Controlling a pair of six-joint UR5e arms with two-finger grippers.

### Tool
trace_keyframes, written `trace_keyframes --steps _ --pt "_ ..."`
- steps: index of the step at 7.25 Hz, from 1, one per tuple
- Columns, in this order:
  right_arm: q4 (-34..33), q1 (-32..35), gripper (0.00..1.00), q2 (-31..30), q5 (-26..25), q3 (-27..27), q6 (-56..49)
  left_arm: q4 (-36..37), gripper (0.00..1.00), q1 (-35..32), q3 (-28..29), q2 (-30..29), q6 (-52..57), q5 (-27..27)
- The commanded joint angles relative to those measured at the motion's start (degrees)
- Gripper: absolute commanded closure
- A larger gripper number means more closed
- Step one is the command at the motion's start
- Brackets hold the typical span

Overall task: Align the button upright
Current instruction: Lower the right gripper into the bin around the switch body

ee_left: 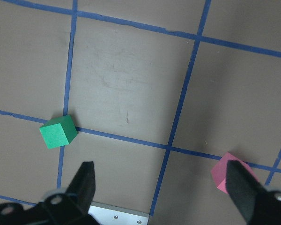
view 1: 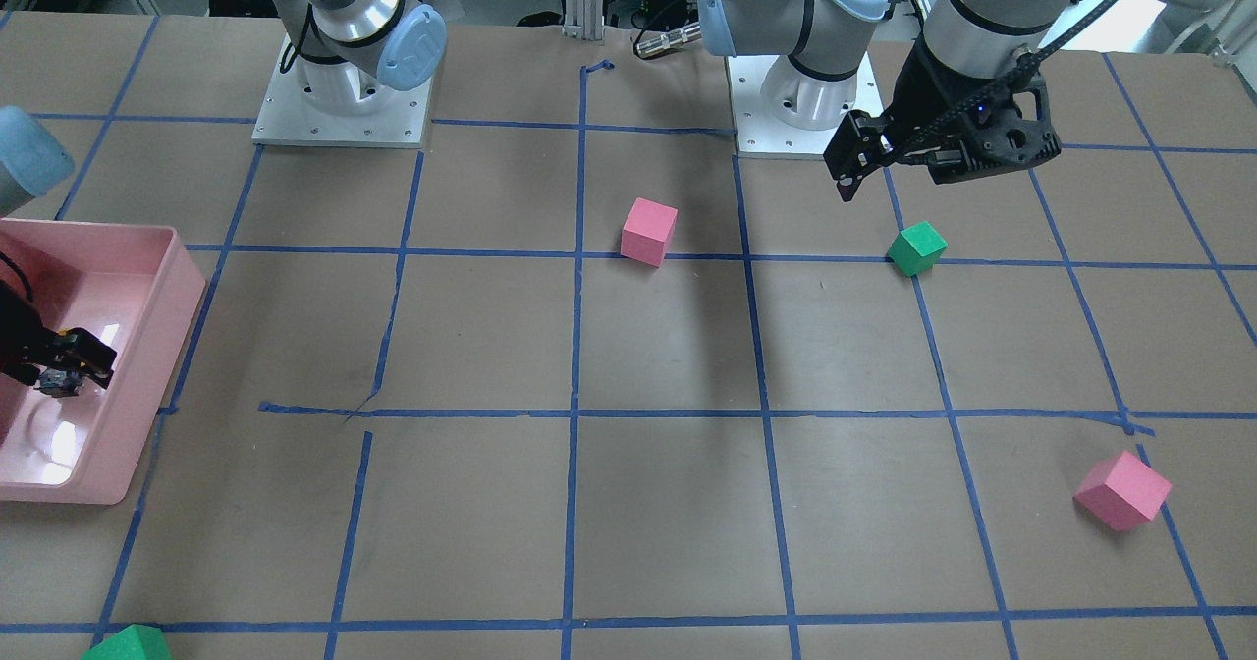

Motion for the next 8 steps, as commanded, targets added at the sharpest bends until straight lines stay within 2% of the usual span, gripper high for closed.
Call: trace_keyframes --steps 1,4,5,7,8 --pt "-0.45 -0.02 0.05 0.17 0.06 0.40 0.03 -1.05 0.00 -0.12 0.51 0.46 0.17 -0.31" --pt "-0.28 -0.02 0.08 0.08 -0.02 0.40 0.03 -1.14 0.00 -0.04 1.12 0.46 2.52 -0.21" --pt "-0.28 -0.02 0.15 0.08 -0.02 0.40 0.03 -1.14 0.00 0.57 1.74 -0.32 6.81 -0.82" --pt "0.08 0.07 0.65 -0.01 -0.29 0.32 -0.05 2.09 0.00 0.84 1.57 -0.68 7.29 -0.30" --pt "0.34 -0.02 0.82 -0.27 -0.37 0.32 -0.23 2.11 0.00 0.76 1.83 -0.07 7.46 -0.74"
